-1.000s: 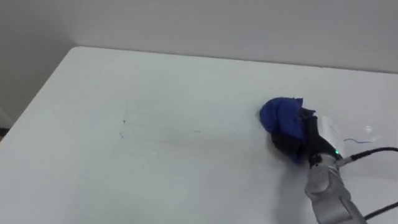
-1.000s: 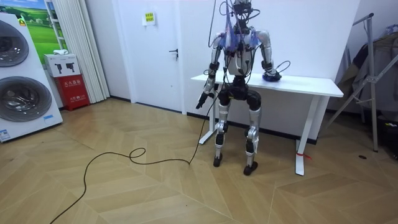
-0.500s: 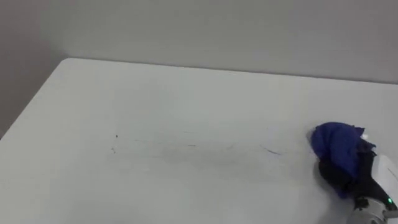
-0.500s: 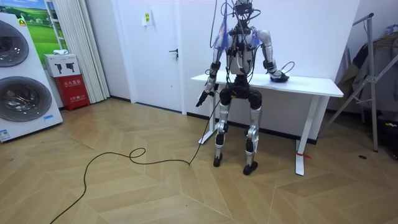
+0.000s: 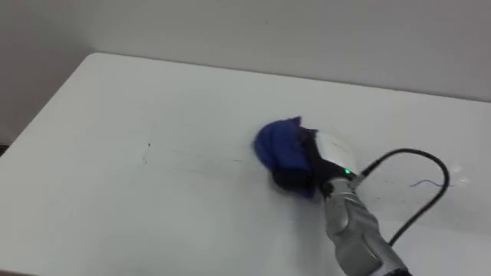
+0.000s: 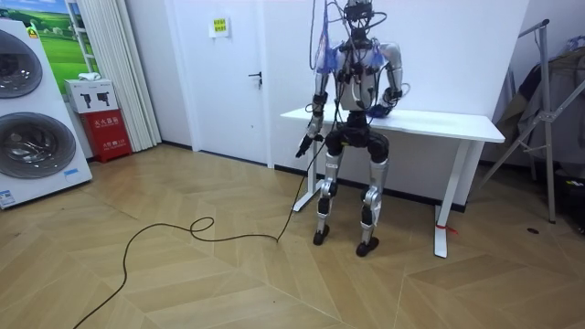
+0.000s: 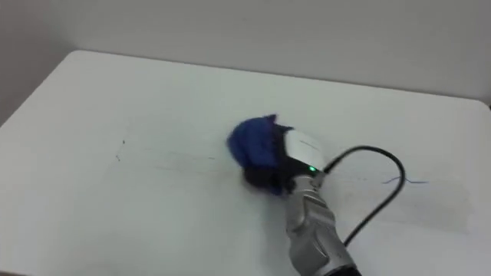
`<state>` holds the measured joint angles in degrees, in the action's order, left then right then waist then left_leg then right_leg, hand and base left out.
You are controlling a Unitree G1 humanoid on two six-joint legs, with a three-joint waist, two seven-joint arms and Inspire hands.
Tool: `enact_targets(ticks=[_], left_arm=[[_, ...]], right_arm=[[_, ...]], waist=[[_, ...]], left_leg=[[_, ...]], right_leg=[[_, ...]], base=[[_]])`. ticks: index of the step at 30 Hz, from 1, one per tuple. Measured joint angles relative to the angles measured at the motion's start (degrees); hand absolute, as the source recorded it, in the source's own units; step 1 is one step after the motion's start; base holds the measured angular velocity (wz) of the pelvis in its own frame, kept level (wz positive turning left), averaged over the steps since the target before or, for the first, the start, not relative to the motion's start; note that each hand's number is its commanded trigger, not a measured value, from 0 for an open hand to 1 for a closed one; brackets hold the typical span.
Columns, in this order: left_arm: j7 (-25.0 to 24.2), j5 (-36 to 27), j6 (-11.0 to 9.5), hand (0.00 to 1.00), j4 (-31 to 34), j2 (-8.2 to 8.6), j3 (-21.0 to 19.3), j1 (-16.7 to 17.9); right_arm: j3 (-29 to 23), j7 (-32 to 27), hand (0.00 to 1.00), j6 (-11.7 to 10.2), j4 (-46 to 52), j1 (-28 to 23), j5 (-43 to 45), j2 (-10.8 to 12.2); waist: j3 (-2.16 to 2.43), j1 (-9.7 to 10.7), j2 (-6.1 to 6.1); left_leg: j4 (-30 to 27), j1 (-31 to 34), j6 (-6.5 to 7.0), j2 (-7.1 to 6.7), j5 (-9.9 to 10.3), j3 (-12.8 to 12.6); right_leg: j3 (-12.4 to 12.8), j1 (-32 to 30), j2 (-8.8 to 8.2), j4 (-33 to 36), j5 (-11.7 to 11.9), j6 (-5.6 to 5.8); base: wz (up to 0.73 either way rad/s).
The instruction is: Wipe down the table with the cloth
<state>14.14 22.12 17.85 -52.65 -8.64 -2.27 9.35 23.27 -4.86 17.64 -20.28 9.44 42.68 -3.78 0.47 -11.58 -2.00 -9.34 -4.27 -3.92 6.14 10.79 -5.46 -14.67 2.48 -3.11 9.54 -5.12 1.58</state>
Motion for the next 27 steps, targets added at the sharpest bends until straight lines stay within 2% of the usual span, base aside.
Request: enact_targets(ticks=[2, 3, 4, 5, 6, 8, 10, 11, 14, 16, 17, 19, 21, 22, 23, 24, 25, 26, 27], left_arm=[[-0.2, 0.0, 0.8, 0.0, 0.1, -0.04, -1.1, 4.0], [-0.2, 0.0, 0.8, 0.0, 0.1, -0.06, -1.4, 5.0], [-0.3, 0.0, 0.9, 0.0, -0.1, -0.05, -2.2, 6.6], [-0.5, 0.2, 0.9, 0.0, -0.3, -0.08, -3.3, 7.5], [-0.7, 0.5, 0.9, 0.0, -0.2, -0.08, -4.0, 7.8], [-0.8, 2.4, 0.5, 0.0, -0.3, -0.36, -7.6, 8.1], [-0.9, 2.4, -0.5, 0.0, -0.3, -1.27, -10.1, 8.3], [-0.9, 2.4, -1.0, 0.0, -0.2, -1.82, -11.2, 8.1], [-1.1, 2.4, -2.6, 0.0, 0.3, -2.29, -11.2, 7.5], [-1.1, 2.4, -3.2, 0.0, 0.3, -2.08, -9.3, 6.3], [-1.0, 2.3, -3.1, 0.0, 0.3, -1.65, -8.1, 5.4], [-0.8, 2.2, -2.9, 0.0, 0.1, -0.9, -6.0, 4.0], [-0.7, 2.3, -2.6, 0.0, -1.3, -0.51, -2.6, 1.5], [-0.7, 2.3, -2.5, 0.0, -1.8, -0.4, -2.1, 0.7], [-0.7, 2.2, -2.1, 0.0, -2.6, -0.21, -1.8, -0.8], [-0.7, 2.2, -1.5, 0.0, -2.7, -0.18, -1.6, -1.3], [-0.7, 2.2, -0.6, 0.0, -2.5, -0.21, -0.6, -1.9], [-0.8, 2.3, -0.3, 0.0, -2.4, -0.14, 0.6, -2.8], [-0.8, 2.3, -0.2, 0.0, -2.2, 0.08, 1.0, -3.1]], right_arm=[[-1.8, -1.5, 1.0, -3.5, -0.2, -3.0, -0.5, -1.0], [-2.6, -2.2, 1.0, -4.6, -0.4, -3.9, -0.9, -1.0], [-4.0, -4.4, 1.0, -6.7, -1.0, -5.5, -1.0, -1.2], [-6.4, -7.6, 1.0, -8.4, -1.2, -8.0, -1.4, -1.8], [-7.6, -9.6, 1.0, -9.1, -1.1, -9.6, -1.8, -2.6], [-14.2, -17.0, 1.0, -11.7, -1.0, -16.4, -3.6, -5.9], [-18.8, -21.0, 1.0, -13.3, -2.5, -19.8, -6.3, -8.0], [-22.1, -22.7, 1.0, -14.2, -4.6, -20.5, -7.9, -8.6], [-25.0, -24.1, 1.0, -15.3, -8.4, -20.6, -11.7, -10.1], [-24.3, -23.8, 1.0, -15.1, -9.6, -19.5, -13.1, -10.8], [-23.8, -23.5, 1.0, -14.1, -10.5, -17.7, -13.1, -10.4], [-22.4, -22.3, 1.0, -10.8, -10.3, -14.8, -13.1, -9.3], [-19.1, -16.8, 1.0, -3.3, -7.8, -9.1, -12.7, -7.0], [-17.4, -14.7, 1.0, -1.6, -6.3, -7.8, -11.7, -6.5], [-12.4, -10.6, 1.0, 0.7, -3.3, -4.9, -9.4, -5.1], [-9.6, -9.0, 1.0, 1.2, -2.3, -3.2, -8.1, -4.3], [-4.1, -5.8, 1.0, 1.8, -1.2, 1.0, -5.5, -2.8], [-0.9, -2.7, 1.0, 1.9, -0.1, 5.0, -3.0, -0.2], [0.1, -1.5, 1.0, 1.8, 0.3, 6.8, -1.8, 0.7]], waist=[[0.0, 1.0, -0.02], [-0.02, 1.7, -0.03], [-0.01, 2.8, -0.06], [-0.06, 4.3, -0.35], [-0.05, 4.8, -0.36], [-0.03, 5.7, -0.28], [0.0, 6.8, -0.34], [0.04, 7.5, -0.42], [0.32, 8.3, -0.46], [0.32, 8.1, -0.44], [0.32, 7.8, -0.43], [0.32, 7.1, -0.36], [0.25, 5.2, -0.29], [0.19, 4.1, -0.15], [0.1, 2.2, -0.07], [0.11, 1.6, -0.09], [0.04, 0.8, -0.19], [-0.09, 0.3, -0.45], [-0.12, -0.1, -0.59]], left_leg=[[0.1, -0.4, 0.14, -0.03, 0.0, 0.9], [0.0, -0.4, 0.19, -0.05, 0.1, 1.2], [-0.2, -0.5, 0.26, -0.36, 0.1, 1.9], [-0.2, -0.6, 0.56, -1.17, 0.1, 3.0], [-0.2, -0.6, 0.7, -1.51, 0.1, 3.4], [0.0, -1.2, 1.28, -2.62, 0.2, 4.1], [-0.1, -1.4, 1.69, -3.05, 0.5, 4.3], [-0.2, -1.4, 1.82, -3.22, 0.6, 4.5], [-0.6, -1.4, 1.91, -3.35, 0.7, 4.5], [-1.0, -1.4, 1.92, -3.29, 0.7, 4.6], [-1.3, -1.5, 1.88, -3.23, 0.8, 4.4], [-1.5, -1.5, 1.76, -2.91, 0.9, 3.6], [-1.3, -1.3, 1.11, -2.24, 0.8, 2.1], [-1.2, -1.3, 1.1, -2.2, 0.8, 2.1], [-1.0, -1.2, 0.96, -1.98, 0.7, 2.2], [-0.9, -1.1, 0.84, -1.83, 0.7, 2.5], [-0.8, -0.5, 0.64, -1.75, 0.5, 3.6], [-0.7, 0.5, 0.4, -1.69, 0.1, 4.5], [-0.5, 1.0, 0.33, -1.7, -0.2, 4.9]], right_leg=[[-1.3, 0.9, -0.11, -0.1, -0.1, 0.21], [-1.3, 1.1, -0.16, -0.1, -0.2, 0.26], [-1.4, 1.9, -0.39, -0.6, -0.3, 0.46], [-2.9, 2.8, -1.11, -1.5, -0.8, 1.25], [-3.3, 3.2, -1.41, -2.0, -0.9, 1.46], [-3.2, 4.8, -2.43, -1.9, -1.7, 2.46], [-3.3, 5.4, -2.82, -1.9, -2.0, 2.67], [-3.3, 5.4, -2.97, -1.8, -2.0, 2.72], [-3.2, 5.5, -3.14, -1.6, -2.0, 2.75], [-2.9, 5.3, -3.13, -0.9, -2.0, 2.75], [-2.7, 5.3, -3.09, -0.7, -2.0, 2.68], [-2.0, 4.8, -2.82, -0.5, -1.7, 2.27], [-0.2, 2.8, -2.19, 0.7, -1.2, 1.47], [0.6, 2.1, -1.85, 0.9, -1.0, 1.12], [1.7, 1.1, -1.13, 1.1, -0.6, 0.58], [2.1, 0.7, -0.78, 1.1, -0.5, 0.37], [2.0, 0.0, -0.35, 1.2, -0.4, -0.06], [1.9, -1.0, -0.09, 1.2, -0.5, -0.39], [1.8, -1.4, -0.05, 1.2, -0.5, -0.46]], base=[[0.25], [0.32], [0.47], [0.52], [0.49], [0.25], [0.09], [0.03], [0.0], [-0.03], [-0.12], [-0.27], [-0.55], [-0.69], [-0.56], [-0.43], [0.0], [0.13], [0.35]])
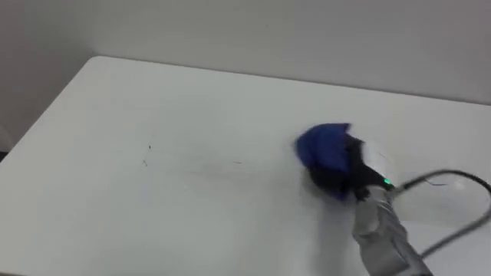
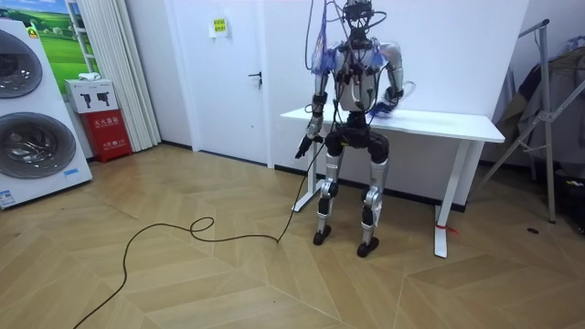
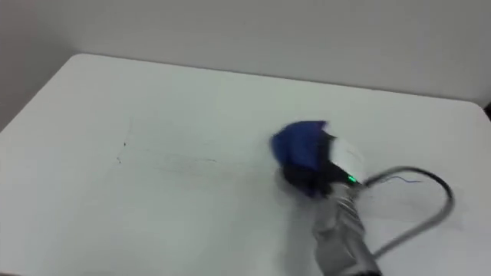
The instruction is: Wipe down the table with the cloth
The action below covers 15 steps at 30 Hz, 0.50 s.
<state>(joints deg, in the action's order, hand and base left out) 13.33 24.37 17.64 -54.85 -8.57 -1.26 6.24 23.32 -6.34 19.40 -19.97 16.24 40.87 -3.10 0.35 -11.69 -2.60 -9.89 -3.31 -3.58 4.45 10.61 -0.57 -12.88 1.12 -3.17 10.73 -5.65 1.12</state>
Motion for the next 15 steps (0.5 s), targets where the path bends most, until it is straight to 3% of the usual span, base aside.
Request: enact_targets(ticks=[1, 3, 6, 7, 9, 12, 13, 14, 15], left_arm=[[-0.2, 0.0, 0.1, 0.0, 0.2, 0.39, 0.3, -0.1], [-0.5, -0.1, 0.7, 0.0, 0.2, 0.25, 0.2, 1.1], [-0.5, -0.1, 2.1, 0.0, 0.2, 0.13, -1.2, 4.7], [-0.6, -0.1, 2.1, 0.0, 0.2, 0.31, -2.5, 5.8], [-0.6, 0.1, 1.5, 0.0, 0.4, 0.33, -5.1, 8.8], [-0.6, 1.3, 0.2, 0.0, 0.9, 0.11, -8.9, 10.4], [-0.7, 2.6, -0.6, 0.0, 0.9, -0.17, -11.2, 10.5], [-0.8, 2.9, -0.9, 0.0, 0.9, -0.72, -12.9, 10.8], [-1.0, 2.9, -1.1, 0.0, 0.9, -1.06, -13.4, 10.8]], right_arm=[[0.7, 1.7, 1.0, -1.1, 0.0, 3.3, 0.7, 1.3], [0.6, 2.1, 1.0, -2.4, -0.8, 4.7, 0.5, 1.4], [-1.6, 0.6, 1.0, -3.5, -3.5, 0.2, 0.5, 0.3], [-3.7, -0.6, 1.0, -4.7, -6.8, -3.4, 0.5, -0.4], [-9.0, -7.6, 1.0, -11.5, -6.0, -12.6, -0.1, -2.7], [-16.1, -13.9, 1.0, -15.5, -6.0, -19.3, -1.4, -6.4], [-20.8, -16.7, 1.0, -17.0, -6.7, -22.5, -2.9, -8.0], [-25.3, -19.7, 1.0, -17.7, -8.9, -24.7, -4.8, -9.1], [-27.3, -21.1, 1.0, -17.9, -10.2, -25.4, -5.5, -9.6]], waist=[[-0.16, -1.1, -0.13], [-0.23, -2.0, -0.23], [-0.32, -1.6, -0.33], [-0.38, -0.6, -0.3], [-0.31, 3.1, -0.12], [-0.32, 5.4, -0.09], [-0.27, 6.6, -0.01], [0.22, 7.4, 0.25], [0.39, 8.1, 0.34]], left_leg=[[0.4, 0.6, 0.03, -0.09, -0.5, 0.9], [0.4, 0.4, 0.31, -0.23, -1.0, 2.6], [0.5, -0.7, 0.53, -0.42, -0.8, 3.9], [0.5, -0.9, 0.6, -0.66, -0.8, 4.0], [0.5, -1.8, 0.88, -1.59, -0.7, 3.5], [0.4, -2.2, 1.82, -2.32, 0.0, 2.3], [0.3, -2.2, 2.14, -2.7, 0.4, 2.1], [-0.2, -2.4, 2.38, -2.97, 0.9, 1.9], [-0.7, -2.4, 2.55, -3.1, 1.2, 1.9]], right_leg=[[-0.6, -0.1, 0.0, -0.4, 0.0, -0.04], [-2.5, 1.4, -0.07, -1.5, 0.0, 0.01], [-4.7, 3.4, -0.3, -2.1, -0.2, 0.29], [-4.7, 4.1, -0.59, -2.2, -0.4, 0.55], [-4.6, 5.3, -1.72, -2.1, -1.4, 2.06], [-4.5, 6.1, -2.62, -2.1, -2.5, 2.59], [-4.5, 6.8, -3.04, -2.0, -3.0, 2.92], [-4.4, 7.2, -3.37, -1.8, -3.1, 3.16], [-4.5, 7.4, -3.58, -1.5, -3.3, 3.33]], base=[[0.49], [0.51], [0.36], [0.48], [0.39], [0.01], [0.0], [0.0], [0.03]])
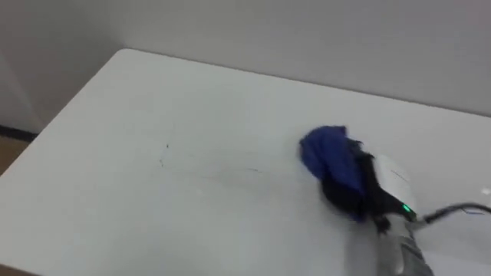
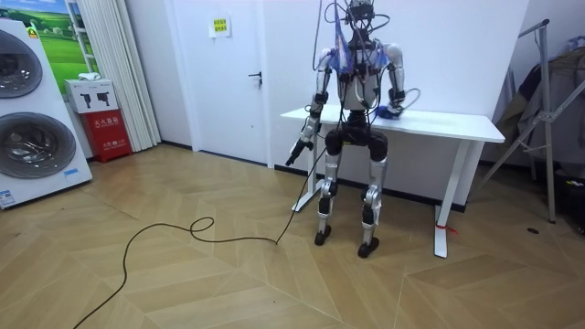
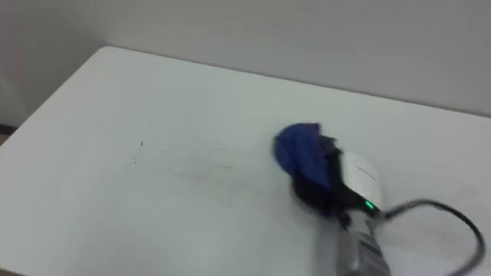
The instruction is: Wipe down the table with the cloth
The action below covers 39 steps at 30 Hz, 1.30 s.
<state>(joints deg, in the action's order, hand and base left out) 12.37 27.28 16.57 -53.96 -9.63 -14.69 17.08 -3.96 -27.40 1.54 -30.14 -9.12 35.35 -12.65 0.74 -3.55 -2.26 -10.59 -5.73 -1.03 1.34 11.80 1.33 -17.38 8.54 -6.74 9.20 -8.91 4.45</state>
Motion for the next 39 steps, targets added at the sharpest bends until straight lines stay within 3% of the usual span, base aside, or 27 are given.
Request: enact_targets(ticks=[2, 4, 6, 9, 11, 13, 14, 15, 16, 17, 18, 19, 20, 21, 22, 23, 24, 25, 26, 27, 28, 29, 30, 32, 35, 39], left_arm=[[-0.2, 0.0, -0.7, 0.0, 0.5, -1.07, -1.5, -0.4], [-0.1, 0.4, -2.0, 0.0, 0.3, -1.86, -1.1, -1.4], [0.0, 0.4, -2.9, 0.0, -0.1, -2.17, -0.5, -2.9], [0.7, -0.3, -3.8, 0.0, -0.5, -2.37, 2.0, -4.9], [0.7, -0.8, -4.6, 0.0, -3.5, -2.7, 4.8, -8.0], [0.3, -0.9, -4.5, 0.0, -5.1, -2.67, 6.3, -10.2], [-0.2, -0.8, -4.4, 0.0, -5.3, -2.62, 6.9, -11.6], [-0.3, -0.8, -4.4, 0.0, -5.3, -2.68, 7.0, -12.5], [-0.5, -0.8, -4.1, 0.0, -5.2, -2.7, 6.9, -14.8], [-0.6, -1.0, -3.9, 0.0, -5.1, -2.02, 7.2, -17.4], [-0.7, -1.8, -3.9, 0.0, -5.1, -1.16, 7.5, -18.0], [-1.4, -3.5, -4.0, 0.0, -4.9, 0.13, 8.2, -18.4], [-2.2, -4.9, -4.0, 0.0, -4.0, 0.86, 8.5, -17.8], [-2.2, -5.4, -3.9, 0.0, -3.6, 0.92, 8.7, -16.9], [-2.1, -5.6, -3.7, 0.0, -3.3, 0.83, 8.7, -14.9], [-2.1, -6.2, -2.9, 0.0, -3.3, 0.82, 8.7, -12.9], [-2.1, -6.5, -2.8, 0.0, -3.3, 0.82, 8.7, -11.8], [-2.1, -6.4, -2.7, 0.0, -3.3, 0.71, 8.7, -9.8], [-2.3, -6.3, -2.7, 0.0, -3.3, 0.7, 8.3, -8.1], [-2.6, -6.3, -2.7, 0.0, -3.3, 0.69, 7.9, -7.3], [-3.0, -6.2, -2.6, 0.0, -3.3, 0.63, 7.3, -5.7], [-3.2, -6.2, -2.6, 0.0, -3.3, 0.64, 6.6, -4.4], [-3.2, -6.3, -2.6, 0.0, -3.3, 0.65, 6.3, -3.9], [-3.2, -6.4, -2.8, 0.0, -3.0, 0.56, 5.6, -2.0], [-2.5, -6.5, -2.8, 0.0, -1.7, -0.34, 6.1, -1.6], [0.1, -7.6, -2.8, 0.0, 1.0, -0.76, 6.5, -2.4]], right_arm=[[-5.5, -2.9, 1.0, -0.8, -5.7, -0.7, -3.5, -2.2], [-6.2, -3.3, 1.0, -0.8, -9.5, -0.9, -6.7, -4.5], [-6.0, -3.2, 1.0, -0.1, -11.4, -0.3, -8.4, -4.9], [-4.3, -3.3, 1.0, 5.2, -11.4, 3.5, -8.9, -2.4], [-1.5, -2.9, 1.0, 10.6, -10.2, 7.2, -8.4, 0.6], [3.4, -0.7, 1.0, 14.0, -7.9, 11.8, -7.9, 2.5], [7.6, 2.3, 1.0, 15.9, -5.0, 15.6, -7.9, 4.2], [9.7, 4.1, 1.0, 16.3, -3.9, 17.7, -7.8, 5.2], [14.4, 7.4, 1.0, 16.4, -2.5, 22.6, -6.6, 6.8], [18.1, 10.7, 1.0, 15.1, -2.4, 26.9, -4.6, 6.9], [19.1, 12.1, 1.0, 14.5, -2.3, 28.3, -3.7, 6.8], [19.7, 14.0, 1.0, 14.3, -1.0, 28.9, -2.6, 6.7], [19.8, 15.0, 1.0, 14.2, -0.7, 27.7, -1.8, 6.7], [19.8, 15.0, 1.0, 13.9, -0.2, 26.6, -1.1, 6.5], [19.6, 14.8, 1.0, 12.7, 1.8, 23.9, -0.4, 5.4], [19.0, 13.8, 1.0, 10.4, 1.7, 21.2, 0.3, 3.7], [18.2, 13.4, 1.0, 9.5, 1.7, 19.8, 0.3, 2.9], [16.2, 12.4, 1.0, 8.2, 1.8, 17.4, 0.3, 1.9], [13.8, 11.0, 1.0, 6.7, 1.9, 14.9, 0.3, 1.0], [12.5, 10.4, 1.0, 6.3, 1.8, 13.8, 0.5, 0.9], [9.4, 9.1, 1.0, 5.9, 1.7, 12.0, 0.6, 0.8], [6.7, 8.0, 1.0, 5.8, 1.4, 10.3, 0.7, 0.7], [5.6, 7.5, 1.0, 5.7, 1.3, 9.4, 0.7, 0.4], [3.8, 6.7, 1.0, 5.3, 1.3, 7.6, 0.1, -1.1], [3.2, 5.3, 1.0, 5.9, 1.2, 7.5, 0.0, -1.0], [5.4, 5.5, 1.0, 6.8, 1.8, 8.4, 0.2, -0.6]], waist=[[0.13, 2.3, 0.25], [0.13, 2.2, 0.27], [0.13, 1.3, 0.28], [0.11, -1.0, 0.59], [0.08, -3.9, 0.64], [-0.02, -4.7, 0.47], [-0.12, -5.0, 0.19], [-0.22, -5.1, -0.11], [-0.92, -6.3, -1.26], [-1.39, -7.9, -1.89], [-1.38, -8.1, -0.73], [-1.44, -8.0, 0.49], [-1.34, -7.9, 0.82], [-1.32, -7.7, 0.75], [-1.19, -6.7, 0.17], [-1.16, -5.5, -0.09], [-1.0, -5.1, -0.21], [-0.97, -3.8, -0.31], [-1.05, -2.6, -0.06], [-0.84, -2.2, -0.24], [-0.67, -1.3, -0.24], [-0.46, -0.9, -0.21], [-0.33, -0.8, -0.12], [0.12, -1.5, 1.06], [0.13, -1.5, 1.17], [0.09, -1.3, 1.26]], left_leg=[[-2.2, -0.4, 0.67, -0.22, 1.2, -0.3], [-3.2, -1.4, 1.03, 0.21, 2.0, -1.3], [-4.3, -1.6, 1.29, 1.41, 2.8, -2.5], [-5.8, -1.6, 0.8, 3.88, 3.4, -4.8], [-6.1, -0.6, -1.09, 6.23, 3.1, -5.6], [-6.1, 1.3, -2.88, 8.43, 2.3, -5.5], [-5.8, 3.0, -4.47, 9.92, 1.4, -5.6], [-5.8, 3.8, -5.32, 10.51, 0.9, -5.5], [-5.7, 5.3, -7.21, 11.42, 0.1, -5.8], [-6.2, 7.2, -9.46, 12.68, -0.4, -5.9], [-6.1, 7.8, -10.48, 14.42, -1.2, -5.3], [-4.4, 8.4, -11.48, 16.33, -3.6, -4.6], [-2.7, 8.3, -11.04, 17.58, -6.5, -6.0], [-2.5, 8.5, -10.46, 17.91, -7.7, -6.8], [-2.7, 9.3, -8.6, 18.04, -9.7, -8.0], [-3.6, 9.3, -7.57, 18.03, -11.0, -9.9], [-4.6, 9.5, -7.52, 17.92, -11.1, -10.9], [-6.6, 10.1, -7.31, 17.78, -10.9, -12.5], [-8.2, 10.4, -6.04, 16.6, -9.6, -12.9], [-8.6, 10.5, -5.43, 15.83, -8.7, -12.9], [-8.7, 9.9, -4.99, 13.94, -6.9, -12.7], [-8.1, 8.7, -5.25, 12.14, -5.6, -12.7], [-7.6, 8.0, -5.32, 11.56, -5.2, -12.7], [-5.2, 5.0, -7.22, 10.46, -3.7, -12.5], [-3.2, 3.5, -6.86, 8.46, -3.2, -12.8], [-2.1, 2.5, -6.62, 8.02, -3.2, -12.7]], right_leg=[[-0.2, 0.2, -0.88, 2.9, -0.5, 0.49], [-0.4, -0.2, -1.34, 5.8, -0.6, 0.52], [-1.2, -1.3, -2.2, 8.3, -0.5, 0.44], [-1.1, -4.3, -4.19, 16.2, -1.1, -0.2], [3.4, -5.7, -6.28, 16.5, -1.5, -0.08], [6.4, -5.5, -6.37, 9.9, -0.7, 0.59], [6.3, -5.7, -6.34, 6.0, 1.1, 0.99], [6.1, -5.8, -6.24, 4.7, 2.1, 1.03], [5.7, -6.9, -6.07, 4.7, 5.2, 0.89], [3.6, -7.8, -5.03, 5.1, 2.1, 3.97], [2.2, -8.2, -3.48, 6.0, 1.4, 3.14], [0.2, -8.6, -1.48, 7.1, -0.2, 1.73], [-1.5, -8.6, -0.45, 7.8, -1.9, 0.61], [-2.1, -8.5, -0.15, 7.8, -2.4, 0.19], [-3.7, -8.0, -0.07, 8.1, -3.7, -0.44], [-5.0, -6.5, -0.04, 7.6, -4.2, -0.88], [-5.6, -5.8, -0.03, 7.4, -4.4, -1.03], [-6.6, -4.5, -0.03, 6.9, -4.7, -1.24], [-7.0, -3.4, -0.25, 6.1, -4.7, -1.24], [-7.1, -3.0, -0.38, 5.6, -4.7, -1.21], [-7.1, -2.2, -0.69, 5.0, -4.5, -0.99], [-7.1, -1.1, -1.04, 4.0, -4.2, -0.41], [-7.0, -0.6, -1.21, 3.6, -4.0, -0.08], [-4.7, 0.0, -1.59, 2.8, -3.3, 1.09], [-3.8, 0.3, -3.19, 2.3, -2.2, 2.49], [-2.8, 0.1, -3.34, 2.3, -1.6, 2.57]], base=[[0.02], [-0.26], [-0.41], [-0.46], [-0.48], [-0.41], [-0.23], [-0.2], [-0.21], [-0.06], [0.43], [0.86], [0.87], [0.7], [0.61], [0.59], [0.51], [0.41], [0.34], [0.21], [0.08], [0.05], [-0.11], [-0.32], [-0.18], [-0.16]])
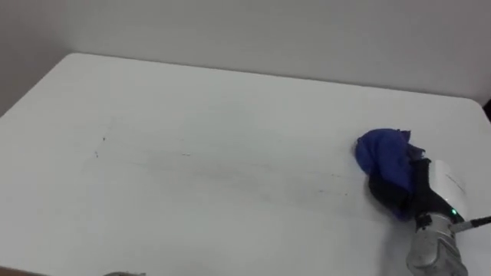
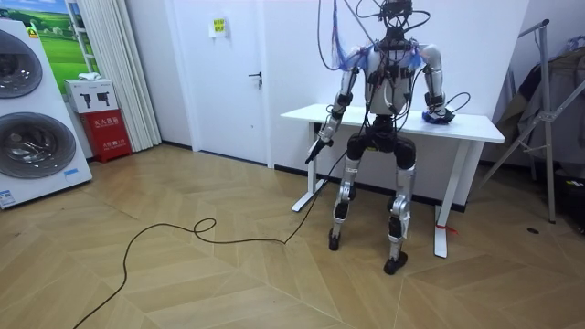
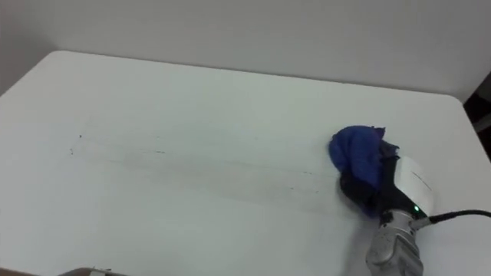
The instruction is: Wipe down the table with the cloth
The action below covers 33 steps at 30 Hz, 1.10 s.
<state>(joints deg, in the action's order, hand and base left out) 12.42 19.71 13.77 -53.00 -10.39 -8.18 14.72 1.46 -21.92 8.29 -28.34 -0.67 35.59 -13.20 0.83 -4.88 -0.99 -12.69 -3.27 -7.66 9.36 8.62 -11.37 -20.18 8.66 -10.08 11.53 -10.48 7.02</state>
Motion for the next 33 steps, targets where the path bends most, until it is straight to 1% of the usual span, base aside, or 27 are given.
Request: enact_targets(ticks=[1, 2, 3, 4, 5, 6, 8, 10, 12, 13, 15, 16, 17, 18, 19, 20, 21, 23, 25, 27, 28, 29, 30, 31, 32, 33], left_arm=[[0.5, 0.0, -0.1, 0.0, 0.4, 0.21, 0.2, -1.3], [0.8, -0.1, -0.2, 0.0, 0.9, 0.4, 0.4, -2.7], [0.8, -0.2, -0.4, 0.0, 1.3, 0.42, 0.6, -3.2], [0.8, -0.5, -1.1, 0.0, 2.2, 0.43, 0.6, -4.0], [0.9, -0.5, -1.5, 0.0, 3.2, 0.43, 0.6, -4.3], [0.9, -0.6, -1.7, 0.0, 3.7, 0.47, 0.6, -4.3], [0.9, -0.6, -1.8, 0.0, 3.8, 0.48, 0.5, -4.0], [1.0, -0.6, -1.6, 0.0, 3.6, 0.48, 0.3, -2.8], [1.0, -0.2, -1.6, 0.0, 3.5, 0.46, -0.1, -1.0], [1.0, 0.3, -1.6, 0.0, 2.9, 0.39, -1.0, 0.1], [0.9, 1.3, -1.2, 0.0, 2.7, 0.1, -2.7, 1.8], [0.9, 1.4, -1.1, 0.0, 2.3, -0.07, -4.6, 3.2], [0.8, 1.4, -1.1, 0.0, 1.8, -0.35, -6.3, 4.2], [0.7, 1.4, -1.1, 0.0, 1.7, -0.44, -7.1, 4.4], [0.5, 1.4, -1.1, 0.0, 1.6, -0.52, -8.8, 4.9], [0.3, 1.4, -1.0, 0.0, 1.6, -0.58, -9.9, 5.1], [0.3, 1.3, -1.0, 0.0, 1.6, -0.7, -10.1, 5.2], [0.2, 1.7, -1.1, 0.0, 1.6, -1.11, -9.9, 4.5], [0.2, 2.4, -1.2, 0.0, 1.6, -1.33, -8.5, 3.4], [0.3, 2.3, -1.3, 0.0, 1.5, -1.35, -6.1, 1.5], [0.3, 2.3, -1.4, 0.0, 1.2, -1.26, -4.3, 0.3], [0.4, 2.3, -1.5, 0.0, 1.2, -1.07, -2.8, -0.7], [0.5, 2.3, -1.5, 0.0, 1.1, -0.93, -2.0, -1.3], [0.6, 2.3, -1.5, 0.0, 0.4, -0.73, -0.1, -2.6], [0.7, 2.2, -1.1, 0.0, -0.3, -0.31, 1.3, -4.3], [0.8, 2.2, -0.9, 0.0, -0.4, -0.29, 2.3, -4.8]], right_arm=[[0.4, 0.1, 1.0, 0.1, 0.2, 0.2, 0.0, 0.0], [0.8, 0.8, 1.0, 0.7, 0.6, 0.8, 0.0, 0.0], [0.9, 1.2, 1.0, 1.1, 0.9, 0.9, 0.0, 0.0], [1.1, 2.2, 1.0, 1.8, 1.6, 1.1, -0.2, 0.0], [1.1, 3.3, 1.0, 2.3, 2.1, 1.2, -0.3, 0.0], [1.2, 3.5, 1.0, 2.4, 2.1, 1.3, -0.4, 0.0], [0.8, 3.6, 1.0, 2.2, 1.7, 1.3, -0.7, 0.0], [0.7, 3.2, 1.0, 1.4, 1.2, 1.0, -1.7, 0.0], [0.4, 2.7, 1.0, 0.3, 0.5, -0.1, -1.8, 0.0], [-0.4, 1.8, 1.0, -1.0, -0.3, -0.7, -1.9, 0.0], [-1.9, 0.0, 1.0, -2.5, -1.3, -2.1, -1.9, 0.0], [-3.4, -1.6, 1.0, -3.8, -2.6, -3.2, -2.0, 0.0], [-5.4, -2.8, 1.0, -4.7, -3.6, -4.6, -3.0, 0.0], [-6.6, -3.5, 1.0, -5.1, -4.4, -5.3, -3.4, -0.2], [-9.3, -4.5, 1.0, -5.8, -6.0, -6.3, -4.0, -0.4], [-11.7, -5.2, 1.0, -6.0, -7.4, -6.7, -4.4, -0.6], [-12.5, -5.6, 1.0, -6.0, -8.1, -6.8, -4.7, -0.8], [-14.6, -5.7, 1.0, -6.2, -10.4, -7.2, -6.2, -2.5], [-14.7, -5.1, 1.0, -6.2, -11.3, -7.5, -6.8, -3.4], [-13.9, -4.5, 1.0, -5.4, -11.3, -7.0, -7.1, -3.5], [-13.2, -4.0, 1.0, -3.9, -10.4, -5.8, -7.2, -3.1], [-12.0, -3.1, 1.0, -1.5, -8.9, -5.0, -7.0, -2.7], [-11.0, -2.7, 1.0, -0.4, -8.1, -4.6, -6.9, -2.5], [-8.2, -1.6, 1.0, 2.1, -5.0, -4.3, -5.8, -2.2], [-4.4, 0.1, 1.0, 4.4, -0.9, -3.9, -4.2, -1.2], [-1.8, 1.1, 1.0, 5.6, 1.1, -3.1, -2.8, -0.4]], waist=[[0.0, 0.0, 0.14], [0.01, 0.0, 0.24], [-0.02, 0.0, 0.22], [-0.12, 0.1, -0.07], [-0.2, 0.1, -0.28], [-0.24, 0.1, -0.36], [-0.32, 0.2, -1.01], [-0.37, 0.4, -1.49], [-0.31, 0.8, -1.85], [-0.24, 1.2, -2.11], [-0.2, 1.9, -2.48], [-0.12, 2.5, -2.81], [0.07, 3.3, -3.23], [0.1, 3.3, -3.39], [0.12, 3.3, -3.58], [0.11, 3.4, -3.62], [0.11, 3.6, -3.61], [0.18, 4.6, -3.5], [0.24, 4.8, -3.35], [0.26, 4.4, -3.14], [0.33, 3.8, -2.9], [0.43, 3.1, -2.66], [0.36, 2.5, -2.42], [0.4, 1.2, -2.0], [0.22, -0.2, -1.54], [0.15, -0.7, -1.37]], left_leg=[[0.0, 0.1, 0.0, -0.01, 0.0, 0.5], [0.2, 0.3, 0.04, -0.01, -0.2, 0.6], [0.4, 0.3, 0.06, -0.03, -0.3, 0.6], [0.9, 0.2, 0.05, -0.14, -0.6, 0.6], [1.1, 0.1, 0.06, -0.18, -0.8, 0.6], [1.2, 0.0, 0.06, -0.2, -0.8, 0.6], [1.4, -0.2, 0.07, -0.29, -0.8, 0.6], [1.5, -0.2, 0.07, -0.3, -0.8, 0.6], [1.6, -0.5, 0.05, -0.33, -0.7, 0.6], [1.6, -0.5, 0.05, -0.38, -0.7, 0.8], [1.6, -0.5, 0.06, -0.56, -0.7, 1.3], [1.6, -0.5, 0.1, -0.75, -0.7, 2.0], [1.4, -0.5, 0.15, -1.04, -0.7, 3.0], [1.4, -0.6, 0.19, -1.14, -0.6, 3.1], [1.2, -0.7, 0.28, -1.25, -0.6, 3.4], [1.1, -0.8, 0.34, -1.27, -0.6, 3.4], [1.0, -0.7, 0.36, -1.27, -0.5, 3.4], [0.4, -0.3, 0.38, -1.27, -0.5, 4.0], [-0.1, -0.1, 0.38, -1.27, -0.5, 4.4], [0.0, 0.1, 0.18, -1.21, -0.4, 4.4], [0.0, 0.1, 0.19, -1.2, -0.4, 4.3], [0.1, -0.1, 0.19, -1.1, -0.3, 4.2], [0.3, -0.3, 0.19, -1.06, -0.3, 4.2], [0.9, -0.5, 0.19, -1.04, -0.3, 4.4], [1.4, -0.5, 0.19, -1.0, -0.3, 5.1], [1.5, -0.4, 0.19, -0.91, -0.4, 5.6]], right_leg=[[0.1, -0.2, 0.11, 0.1, 0.0, -0.03], [0.1, -0.5, 0.16, 0.2, 0.1, -0.15], [0.1, -0.6, 0.16, 0.2, 0.1, -0.19], [0.3, -0.7, 0.15, 0.2, 0.1, -0.21], [0.4, -0.8, 0.15, 0.2, 0.2, -0.23], [0.5, -0.8, 0.16, 0.2, 0.2, -0.24], [0.9, -0.9, 0.13, 0.2, 0.2, -0.23], [0.9, -0.9, 0.15, 0.0, 0.2, -0.22], [0.8, -0.7, 0.16, -0.1, 0.2, -0.21], [0.3, -0.3, 0.14, -0.3, 0.2, -0.15], [-0.4, 0.4, 0.13, -1.1, 0.3, 0.01], [-0.9, 1.0, 0.03, -1.2, 0.3, 0.05], [-1.4, 1.8, -0.08, -1.6, 0.4, 0.12], [-1.6, 2.2, -0.13, -1.8, 0.4, 0.2], [-1.9, 2.6, -0.23, -1.9, 0.5, 0.3], [-1.9, 2.7, -0.3, -1.8, 0.5, 0.34], [-1.9, 2.7, -0.31, -1.8, 0.5, 0.35], [-2.1, 2.7, -0.33, -1.4, 0.5, 0.35], [-2.1, 2.6, -0.4, -0.7, 0.5, 0.35], [-1.8, 2.3, -0.39, -0.5, 0.6, 0.15], [-1.2, 2.0, -0.31, -0.2, 0.7, 0.04], [-0.3, 1.4, -0.16, 0.3, 0.8, -0.08], [0.3, 1.2, 0.08, 0.2, 1.0, -0.33], [1.7, 0.2, 0.55, 0.3, 1.4, -0.74], [3.2, -0.7, 1.27, 0.2, 2.1, -1.26], [3.7, -1.3, 1.75, 0.2, 2.4, -1.62]], base=[[-0.04], [-0.04], [0.0], [0.0], [-0.04], [-0.06], [-0.08], [-0.02], [0.03], [0.13], [0.19], [0.32], [0.31], [0.26], [0.07], [0.04], [0.0], [0.07], [0.04], [-0.06], [-0.25], [-0.34], [-0.52], [-0.66], [-0.69], [-0.61]])
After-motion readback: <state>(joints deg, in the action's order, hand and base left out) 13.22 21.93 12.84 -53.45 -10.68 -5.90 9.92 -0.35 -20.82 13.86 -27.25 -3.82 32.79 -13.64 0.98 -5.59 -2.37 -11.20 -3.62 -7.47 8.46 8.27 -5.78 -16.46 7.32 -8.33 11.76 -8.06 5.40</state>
